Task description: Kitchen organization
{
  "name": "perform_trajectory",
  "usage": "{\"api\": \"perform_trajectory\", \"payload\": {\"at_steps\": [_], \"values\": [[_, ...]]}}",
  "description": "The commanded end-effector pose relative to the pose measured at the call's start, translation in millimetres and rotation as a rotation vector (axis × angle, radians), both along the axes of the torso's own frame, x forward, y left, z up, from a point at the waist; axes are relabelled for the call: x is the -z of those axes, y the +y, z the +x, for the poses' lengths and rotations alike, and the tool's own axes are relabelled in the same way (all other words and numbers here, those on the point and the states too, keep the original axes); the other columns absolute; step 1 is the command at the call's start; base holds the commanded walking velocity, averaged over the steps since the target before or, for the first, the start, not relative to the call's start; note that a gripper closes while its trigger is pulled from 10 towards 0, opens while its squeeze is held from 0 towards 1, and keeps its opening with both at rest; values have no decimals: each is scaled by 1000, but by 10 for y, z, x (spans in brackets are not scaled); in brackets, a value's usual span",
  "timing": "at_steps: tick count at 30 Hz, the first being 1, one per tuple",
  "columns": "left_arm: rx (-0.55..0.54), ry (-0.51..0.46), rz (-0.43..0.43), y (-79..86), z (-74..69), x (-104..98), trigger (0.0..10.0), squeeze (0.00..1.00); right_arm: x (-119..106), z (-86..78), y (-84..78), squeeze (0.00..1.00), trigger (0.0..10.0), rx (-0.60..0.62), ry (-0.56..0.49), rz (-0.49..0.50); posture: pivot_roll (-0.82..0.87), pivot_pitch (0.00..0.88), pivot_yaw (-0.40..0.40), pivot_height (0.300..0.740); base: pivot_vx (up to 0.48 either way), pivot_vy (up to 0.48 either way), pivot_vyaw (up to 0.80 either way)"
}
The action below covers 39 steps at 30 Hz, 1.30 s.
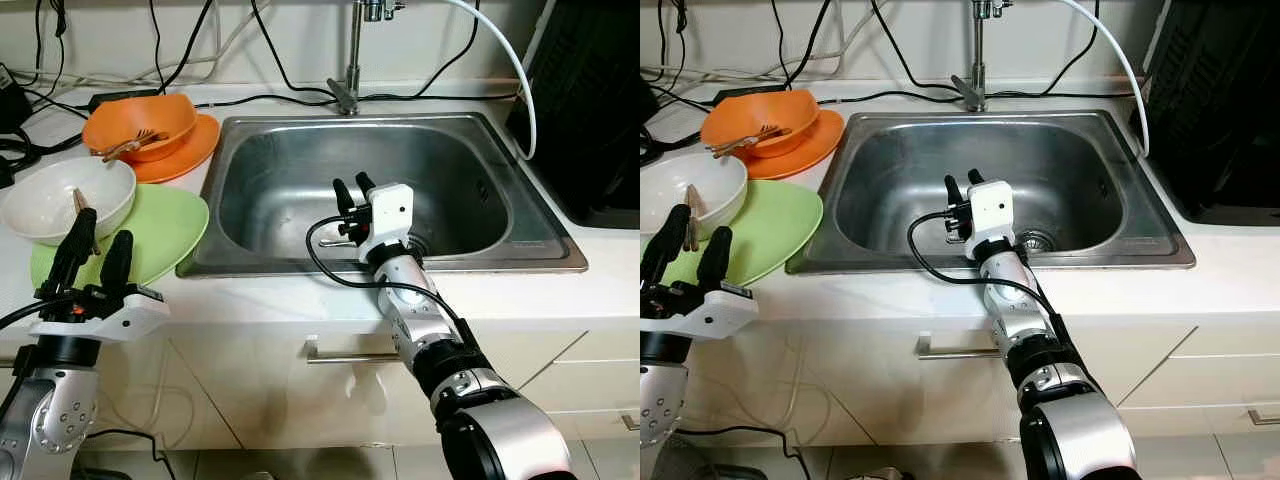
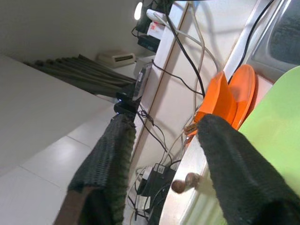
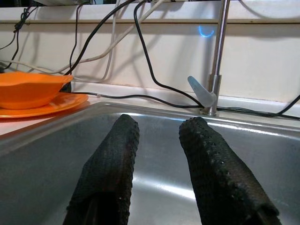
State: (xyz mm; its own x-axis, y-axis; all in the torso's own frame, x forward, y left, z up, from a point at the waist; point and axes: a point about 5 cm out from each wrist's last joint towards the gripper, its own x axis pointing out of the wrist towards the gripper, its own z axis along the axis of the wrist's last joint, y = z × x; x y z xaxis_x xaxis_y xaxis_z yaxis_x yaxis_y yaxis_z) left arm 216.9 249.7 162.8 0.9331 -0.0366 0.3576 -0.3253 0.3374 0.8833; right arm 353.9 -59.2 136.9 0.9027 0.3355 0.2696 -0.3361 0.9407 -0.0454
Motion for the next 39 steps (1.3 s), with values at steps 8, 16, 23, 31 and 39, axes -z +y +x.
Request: {"api": "perform_trajectory", "payload": {"at_steps": [8,16,23,31,39], "values": [[-12,15,-23,16,47,19,10000,1000,238,-73,-35,0,10000,10,95,-8,299,45,68,740,0,0,0],[-66,55,-34,85,108,50,10000,0,240,-70,-44,0,10000,12,97,-10,300,49,67,740,0,0,0],[-107,91,-36,132,195,77,10000,0,228,-66,-38,0,10000,13,94,-8,294,43,70,740,0,0,0],[-125,84,-41,138,304,-3,4392,0,229,-65,-48,0,10000,18,92,-8,289,40,75,740,0,0,0],[-110,83,-43,114,349,-19,0,0,228,-64,-55,0,10000,22,92,-8,284,33,79,740,0,0,0]]}}
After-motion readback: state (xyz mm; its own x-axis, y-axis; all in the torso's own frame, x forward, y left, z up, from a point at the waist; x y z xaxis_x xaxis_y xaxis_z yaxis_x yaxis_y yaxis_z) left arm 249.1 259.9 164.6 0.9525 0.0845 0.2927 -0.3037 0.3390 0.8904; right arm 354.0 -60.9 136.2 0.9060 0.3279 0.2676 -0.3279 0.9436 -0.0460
